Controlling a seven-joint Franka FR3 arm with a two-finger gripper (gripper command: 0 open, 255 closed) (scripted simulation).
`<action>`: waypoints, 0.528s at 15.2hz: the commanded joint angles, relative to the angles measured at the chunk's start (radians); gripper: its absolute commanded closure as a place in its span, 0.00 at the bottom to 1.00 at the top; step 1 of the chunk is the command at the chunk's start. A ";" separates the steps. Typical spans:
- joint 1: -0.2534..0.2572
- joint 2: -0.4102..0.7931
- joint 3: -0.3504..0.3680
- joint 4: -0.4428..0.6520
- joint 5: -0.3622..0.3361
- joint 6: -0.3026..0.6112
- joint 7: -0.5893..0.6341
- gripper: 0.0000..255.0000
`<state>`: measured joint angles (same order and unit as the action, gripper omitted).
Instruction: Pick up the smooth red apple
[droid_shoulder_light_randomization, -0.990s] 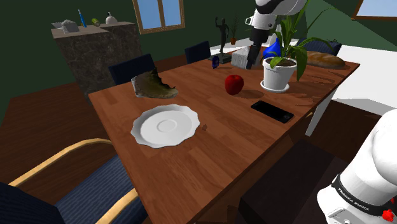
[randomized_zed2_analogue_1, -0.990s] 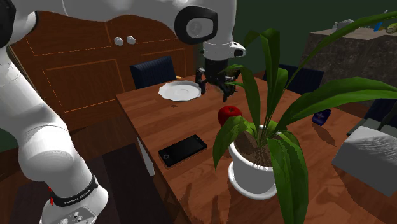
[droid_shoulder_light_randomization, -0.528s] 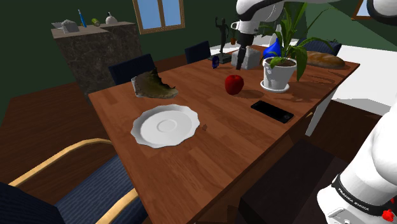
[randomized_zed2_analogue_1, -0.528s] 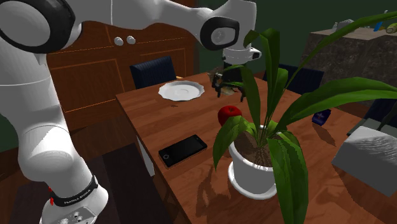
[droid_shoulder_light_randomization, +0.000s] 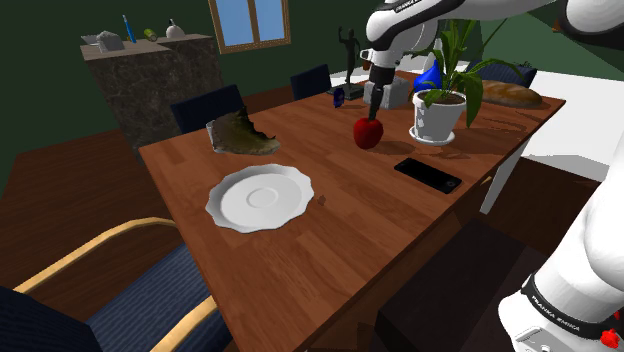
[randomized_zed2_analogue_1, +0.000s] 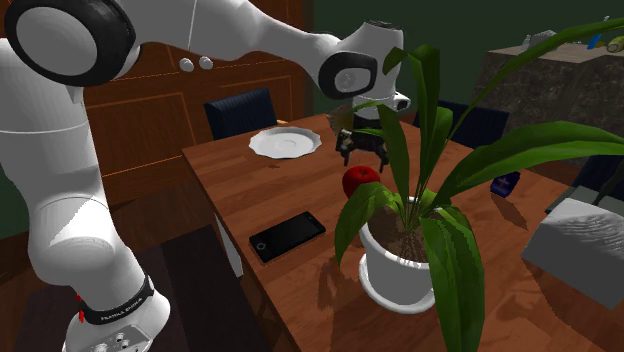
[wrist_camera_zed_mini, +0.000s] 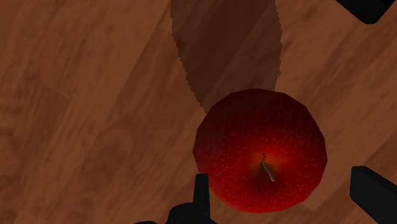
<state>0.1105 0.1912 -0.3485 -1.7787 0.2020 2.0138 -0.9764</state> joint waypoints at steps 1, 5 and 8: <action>0.001 0.000 0.001 -0.008 0.001 0.009 0.000 0.00; 0.001 0.001 0.001 -0.007 0.001 0.008 0.000 1.00; 0.001 0.001 0.001 -0.007 0.001 0.008 0.000 1.00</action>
<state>0.1113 0.1918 -0.3478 -1.7850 0.2028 2.0222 -0.9766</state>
